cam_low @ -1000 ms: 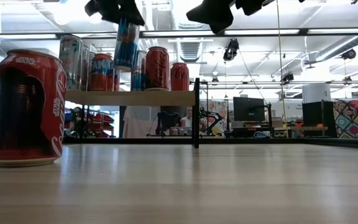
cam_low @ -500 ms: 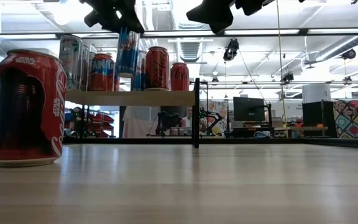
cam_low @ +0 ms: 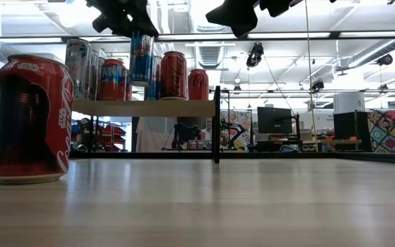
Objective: Place canned beverage on shelf
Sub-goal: Put the blue soda can on the shelf aligned with the other blue soda cans
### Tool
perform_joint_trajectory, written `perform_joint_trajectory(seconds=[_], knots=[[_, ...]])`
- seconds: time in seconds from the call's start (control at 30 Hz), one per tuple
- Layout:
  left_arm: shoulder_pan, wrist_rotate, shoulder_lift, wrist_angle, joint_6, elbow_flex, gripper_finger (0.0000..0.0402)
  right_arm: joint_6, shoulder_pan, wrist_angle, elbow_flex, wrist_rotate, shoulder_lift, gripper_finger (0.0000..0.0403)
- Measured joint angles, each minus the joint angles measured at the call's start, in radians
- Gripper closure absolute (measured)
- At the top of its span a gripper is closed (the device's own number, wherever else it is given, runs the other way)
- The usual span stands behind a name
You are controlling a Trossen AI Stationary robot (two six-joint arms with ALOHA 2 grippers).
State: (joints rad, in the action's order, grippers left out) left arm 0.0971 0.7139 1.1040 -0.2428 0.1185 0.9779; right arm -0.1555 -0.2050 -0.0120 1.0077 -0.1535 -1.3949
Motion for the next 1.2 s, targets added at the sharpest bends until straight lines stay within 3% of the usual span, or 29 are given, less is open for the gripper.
perform_joint_trajectory(seconds=[0.57, 1.2], knots=[[0.032, -0.033, -0.089, 0.165, -0.025, -0.122, 0.0173, -0.012, 0.0, -0.01, 0.0, 0.0, 0.0, 0.0129], [0.094, -0.046, -0.022, 0.173, -0.031, -0.13, 0.0173, -0.012, 0.0, -0.024, 0.0, 0.0, 0.0, 0.0129]])
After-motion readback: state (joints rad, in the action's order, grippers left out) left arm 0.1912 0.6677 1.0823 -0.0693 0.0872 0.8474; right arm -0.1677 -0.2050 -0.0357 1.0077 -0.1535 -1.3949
